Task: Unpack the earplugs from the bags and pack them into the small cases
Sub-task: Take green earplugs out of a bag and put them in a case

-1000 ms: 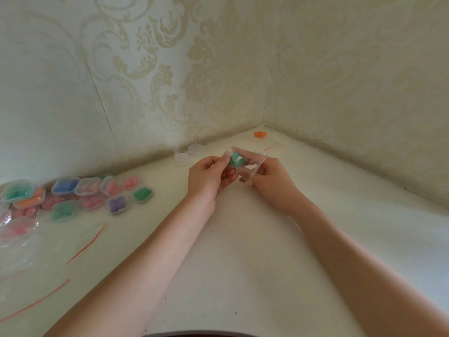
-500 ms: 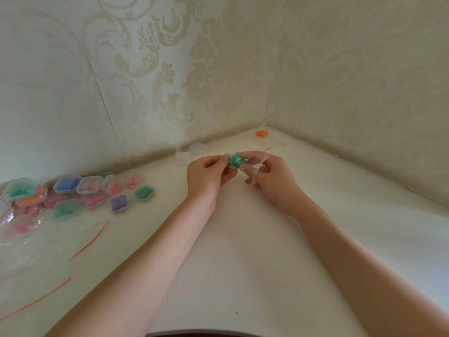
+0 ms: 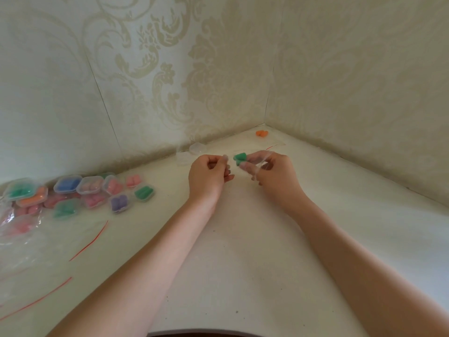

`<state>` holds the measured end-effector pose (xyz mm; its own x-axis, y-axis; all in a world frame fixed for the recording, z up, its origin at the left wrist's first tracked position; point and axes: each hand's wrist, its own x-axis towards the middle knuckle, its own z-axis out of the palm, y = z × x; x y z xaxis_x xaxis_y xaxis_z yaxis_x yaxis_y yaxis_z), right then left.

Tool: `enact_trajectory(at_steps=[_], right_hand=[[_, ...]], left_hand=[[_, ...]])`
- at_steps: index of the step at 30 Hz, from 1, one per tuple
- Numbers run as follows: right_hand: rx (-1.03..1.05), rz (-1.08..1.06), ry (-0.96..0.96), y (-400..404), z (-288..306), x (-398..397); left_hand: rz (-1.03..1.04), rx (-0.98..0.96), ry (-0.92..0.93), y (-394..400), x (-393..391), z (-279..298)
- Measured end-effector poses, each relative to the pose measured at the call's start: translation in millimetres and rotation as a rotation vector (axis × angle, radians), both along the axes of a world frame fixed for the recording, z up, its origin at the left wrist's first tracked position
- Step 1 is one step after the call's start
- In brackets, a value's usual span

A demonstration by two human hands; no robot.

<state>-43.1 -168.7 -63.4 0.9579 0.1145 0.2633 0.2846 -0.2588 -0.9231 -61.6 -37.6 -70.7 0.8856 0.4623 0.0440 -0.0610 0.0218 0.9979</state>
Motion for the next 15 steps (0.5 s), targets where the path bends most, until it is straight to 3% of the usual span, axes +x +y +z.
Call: enact_trajectory(at_steps=[8,11,15], right_hand=[[0.173,0.173,0.159,-1.8,-0.2,-1.3],[0.173,0.245,0.149,-3.3,-1.1,-0.9],[0.093,0.181,0.110,-5.5,2.3,-2.0]], left_hand=[[-0.026,0.636,-0.255,-5.8,-10.7,-1.6],[-0.047,0.718,-0.250,-4.2,-8.5,-3.2],[-0.011,0.723,-0.251,-2.8,-5.2,-5.9]])
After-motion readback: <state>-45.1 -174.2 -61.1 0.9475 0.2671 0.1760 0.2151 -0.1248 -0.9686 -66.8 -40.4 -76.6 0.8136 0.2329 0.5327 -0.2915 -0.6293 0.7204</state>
